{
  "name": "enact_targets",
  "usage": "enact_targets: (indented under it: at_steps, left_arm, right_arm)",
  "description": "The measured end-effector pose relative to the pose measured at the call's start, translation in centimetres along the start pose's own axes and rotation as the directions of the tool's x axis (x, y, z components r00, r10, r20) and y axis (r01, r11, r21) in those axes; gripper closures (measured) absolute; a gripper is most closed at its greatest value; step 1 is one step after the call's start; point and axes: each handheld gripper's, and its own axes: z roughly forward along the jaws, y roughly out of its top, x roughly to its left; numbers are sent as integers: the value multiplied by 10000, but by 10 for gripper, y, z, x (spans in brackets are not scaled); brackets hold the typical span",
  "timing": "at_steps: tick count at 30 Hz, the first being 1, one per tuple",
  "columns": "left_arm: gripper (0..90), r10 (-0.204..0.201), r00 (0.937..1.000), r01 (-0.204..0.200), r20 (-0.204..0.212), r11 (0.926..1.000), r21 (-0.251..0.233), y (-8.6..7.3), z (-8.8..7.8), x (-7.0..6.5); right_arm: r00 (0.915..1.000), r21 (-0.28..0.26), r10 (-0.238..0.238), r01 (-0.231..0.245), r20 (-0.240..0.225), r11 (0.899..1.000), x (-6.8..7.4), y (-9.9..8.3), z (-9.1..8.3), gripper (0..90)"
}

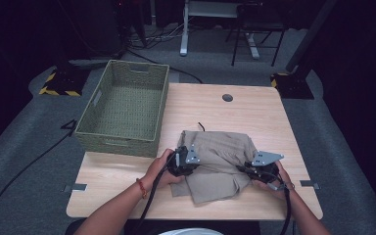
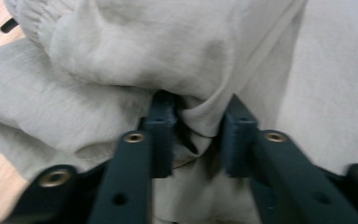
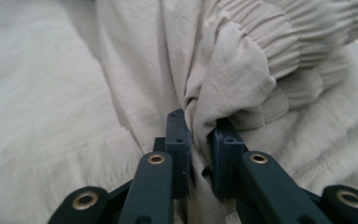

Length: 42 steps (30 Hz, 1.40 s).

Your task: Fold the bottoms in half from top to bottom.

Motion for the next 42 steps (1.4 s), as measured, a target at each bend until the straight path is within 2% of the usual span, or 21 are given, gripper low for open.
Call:
enact_targets:
  at_steps: [1, 3, 6, 8, 11, 13, 15, 17, 20, 22, 23, 24, 26, 29, 31, 32, 33, 35, 38, 40, 42]
  left_arm:
    - [601, -5, 10000, 5, -29, 10000, 29, 1, -2, 1]
    - [529, -107, 9999, 107, -29, 9998, -151, 2, -9, -2]
    - [432, -196, 9992, 214, 362, 9986, -491, 2, -23, -10]
    - [404, -21, 9990, 42, 457, 9990, -456, 0, -30, -21]
    - [400, 156, 9965, -106, 823, 9980, -615, -6, -37, -33]
    - [356, 144, 9954, -81, 946, 9977, -671, -8, -41, -38]
    - [338, 117, 9935, -33, 1131, 9972, -741, -11, -45, -44]
    - [341, 373, 9877, -263, 1520, 9969, -738, -14, -45, -50]
    - [415, 690, 9827, -613, 1719, 9969, -501, -18, -39, -55]
    - [475, 768, 9808, -729, 1794, 9969, -279, -21, -34, -57]
    - [502, 786, 9805, -770, 1801, 9969, -156, -22, -32, -58]
    - [525, 706, 9800, -681, 1861, 9975, -201, -22, -31, -58]
    - [535, 637, 9780, -605, 1988, 9979, -223, -22, -31, -56]
    - [537, 449, 9756, -404, 2149, 9989, -253, -24, -30, -53]
    - [537, 333, 9741, -283, 2238, 9993, -257, -25, -30, -52]
    - [537, 209, 9738, -158, 2264, 9996, -244, -25, -29, -52]
    - [539, 183, 9725, -125, 2322, 9996, -261, -25, -29, -51]
    - [543, 61, 9727, -12, 2322, 9998, -215, -25, -29, -50]
    - [550, 27, 9737, 30, 2277, 9997, -249, -25, -28, -50]
    - [550, -60, 9749, 115, 2227, 9997, -234, -25, -29, -51]
    - [549, -114, 9752, 175, 2210, 9995, -256, -26, -29, -51]
  right_arm:
    - [10000, 9, 75, -75, -55, 10000, -2, 1, 1, 777]
    - [9995, -46, 313, -313, -5, 9995, -3, 2, 1, 657]
    - [9973, -306, 719, -722, -115, 9969, -6, 5, -15, 514]
    - [9945, -674, 1024, -1009, 201, 9926, -9, 10, -31, 424]
    - [9834, -1218, 1472, -1341, 1057, 9835, -18, 20, -48, 335]
    - [9784, -1332, 1749, -1599, 1097, 9781, -25, 27, -48, 298]
    - [9784, -1220, 1772, -1641, 1062, 9789, -31, 36, -41, 260]
    - [9806, -902, 1850, -1789, 648, 9797, -38, 45, -30, 228]
    - [9756, -790, 2180, -2153, 264, 9733, -53, 58, -12, 207]
    - [9730, -551, 2276, -2253, 389, 9727, -60, 62, -1, 195]
    - [9711, -440, 2378, -2368, 207, 9706, -63, 62, 6, 194]
    - [9691, -198, 2465, -2465, -47, 9689, -66, 62, 12, 190]
    - [9693, 195, 2453, -2450, -159, 9693, -68, 60, 23, 182]
    - [9571, 742, 2703, -2636, -1042, 9618, -69, 57, 33, 198]
    - [9542, 950, 2531, -2403, -1593, 9660, -65, 56, 36, 225]
    - [9618, 947, 2243, -2114, -1569, 9728, -62, 56, 36, 247]
    - [9700, 818, 1976, -1875, -1418, 9789, -57, 57, 34, 315]
    - [9791, 581, 1547, -1481, -1321, 9873, -52, 59, 29, 424]
    - [9841, -30, 1052, -1067, -1433, 9943, -41, 64, 15, 528]
    - [9900, -362, 340, -393, -1369, 9986, -29, 67, 5, 577]
    - [9919, -653, -227, 146, -1253, 9978, -16, 71, -2, 569]
